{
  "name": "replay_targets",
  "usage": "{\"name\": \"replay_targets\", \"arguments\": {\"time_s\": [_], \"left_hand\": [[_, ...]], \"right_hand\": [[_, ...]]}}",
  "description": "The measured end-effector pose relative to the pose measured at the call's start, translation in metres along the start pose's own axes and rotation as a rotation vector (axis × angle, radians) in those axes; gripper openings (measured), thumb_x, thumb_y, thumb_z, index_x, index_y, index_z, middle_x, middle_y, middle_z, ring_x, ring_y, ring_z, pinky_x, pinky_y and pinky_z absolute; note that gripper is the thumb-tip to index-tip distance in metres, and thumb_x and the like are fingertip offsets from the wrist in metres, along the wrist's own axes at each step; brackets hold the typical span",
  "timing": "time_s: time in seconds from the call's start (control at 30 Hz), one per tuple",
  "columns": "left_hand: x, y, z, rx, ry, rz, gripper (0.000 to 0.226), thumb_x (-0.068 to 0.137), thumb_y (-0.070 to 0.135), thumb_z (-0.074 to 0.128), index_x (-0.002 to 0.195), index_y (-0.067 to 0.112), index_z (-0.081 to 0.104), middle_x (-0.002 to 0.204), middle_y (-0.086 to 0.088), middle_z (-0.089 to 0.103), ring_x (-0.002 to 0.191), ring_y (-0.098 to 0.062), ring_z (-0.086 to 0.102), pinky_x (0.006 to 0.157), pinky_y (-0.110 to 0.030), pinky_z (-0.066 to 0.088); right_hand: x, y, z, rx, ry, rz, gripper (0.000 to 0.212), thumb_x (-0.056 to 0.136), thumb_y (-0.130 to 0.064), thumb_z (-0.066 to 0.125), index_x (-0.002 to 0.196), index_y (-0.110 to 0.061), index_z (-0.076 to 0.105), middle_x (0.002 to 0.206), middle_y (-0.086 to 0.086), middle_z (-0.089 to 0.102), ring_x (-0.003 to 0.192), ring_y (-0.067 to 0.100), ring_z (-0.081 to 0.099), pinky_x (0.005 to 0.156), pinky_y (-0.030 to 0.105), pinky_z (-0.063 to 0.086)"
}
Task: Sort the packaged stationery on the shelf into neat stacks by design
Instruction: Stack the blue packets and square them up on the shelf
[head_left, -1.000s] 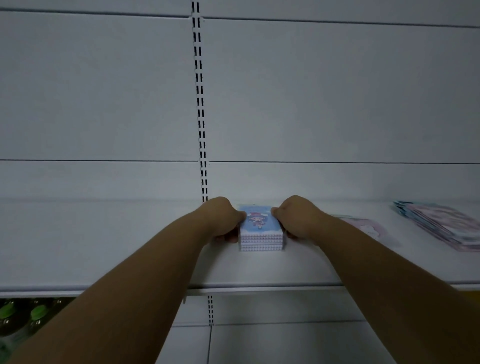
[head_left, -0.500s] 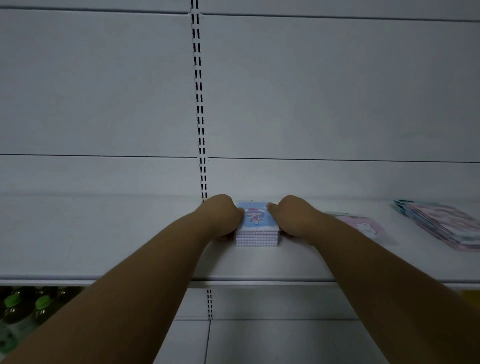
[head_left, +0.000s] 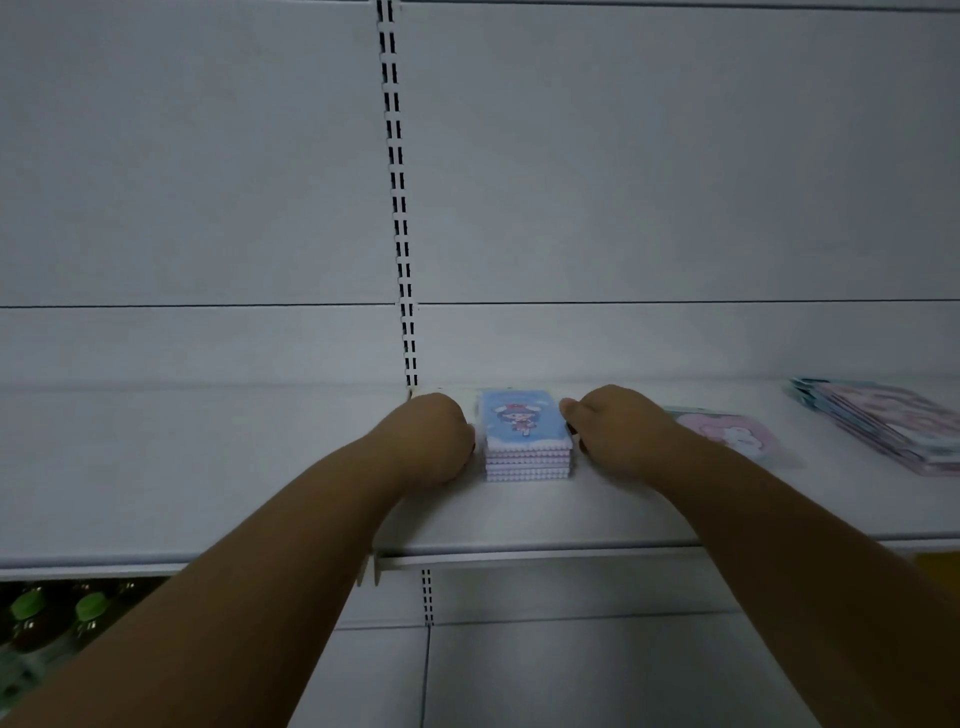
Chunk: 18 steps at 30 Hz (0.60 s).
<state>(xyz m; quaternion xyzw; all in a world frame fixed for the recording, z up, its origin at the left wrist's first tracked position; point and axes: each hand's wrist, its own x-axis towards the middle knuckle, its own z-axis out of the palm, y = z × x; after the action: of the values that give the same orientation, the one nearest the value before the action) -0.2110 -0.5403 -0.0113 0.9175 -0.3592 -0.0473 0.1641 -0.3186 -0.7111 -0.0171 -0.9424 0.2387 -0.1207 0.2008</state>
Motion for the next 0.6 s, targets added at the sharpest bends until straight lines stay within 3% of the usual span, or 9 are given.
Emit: {"name": "replay_targets", "arguments": {"time_s": [0.1,0.2,0.33,0.43,0.6], "left_hand": [[-0.011,-0.006,0.003,0.024,0.023,0.028,0.023,0.093,0.023,0.051,0.098,0.011,0.071,0.097,-0.005,0.07,0.087,-0.019,0.063,0.072,-0.027,0.05],[-0.024,-0.006,0.007,0.035,0.068,0.102,0.02,0.089,0.034,0.056,0.097,0.019,0.066,0.093,0.002,0.066,0.085,-0.015,0.06,0.071,-0.028,0.051],[-0.027,-0.008,0.015,0.012,0.212,0.153,0.028,0.088,0.053,0.057,0.094,0.025,0.058,0.087,0.007,0.061,0.079,-0.01,0.053,0.061,-0.024,0.039],[-0.027,-0.009,0.021,-0.003,0.282,0.165,0.024,0.092,0.047,0.055,0.089,0.023,0.058,0.085,0.006,0.061,0.077,-0.011,0.054,0.06,-0.025,0.038],[-0.028,-0.011,0.026,-0.048,0.345,0.151,0.021,0.091,0.043,0.058,0.084,0.023,0.059,0.078,0.009,0.058,0.074,-0.009,0.053,0.06,-0.024,0.04]], "right_hand": [[-0.015,0.003,0.005,-0.066,0.035,-0.089,0.047,0.102,-0.04,0.027,0.071,-0.016,0.052,0.069,-0.002,0.048,0.072,0.017,0.05,0.071,0.029,0.035],[-0.028,0.004,0.007,-0.048,0.042,-0.16,0.043,0.101,-0.041,0.028,0.066,-0.024,0.047,0.069,-0.005,0.048,0.068,0.008,0.047,0.065,0.027,0.035],[-0.035,0.013,0.009,0.007,0.172,-0.245,0.022,0.093,-0.042,0.051,0.082,-0.024,0.057,0.073,-0.006,0.054,0.067,0.007,0.046,0.057,0.02,0.031],[-0.034,0.014,0.012,0.017,0.199,-0.276,0.013,0.09,-0.037,0.059,0.088,-0.024,0.059,0.072,-0.011,0.052,0.065,0.002,0.045,0.056,0.015,0.029],[-0.035,0.019,0.016,0.036,0.244,-0.269,0.018,0.087,-0.037,0.063,0.079,-0.021,0.06,0.067,-0.009,0.052,0.062,0.003,0.045,0.054,0.015,0.028]]}}
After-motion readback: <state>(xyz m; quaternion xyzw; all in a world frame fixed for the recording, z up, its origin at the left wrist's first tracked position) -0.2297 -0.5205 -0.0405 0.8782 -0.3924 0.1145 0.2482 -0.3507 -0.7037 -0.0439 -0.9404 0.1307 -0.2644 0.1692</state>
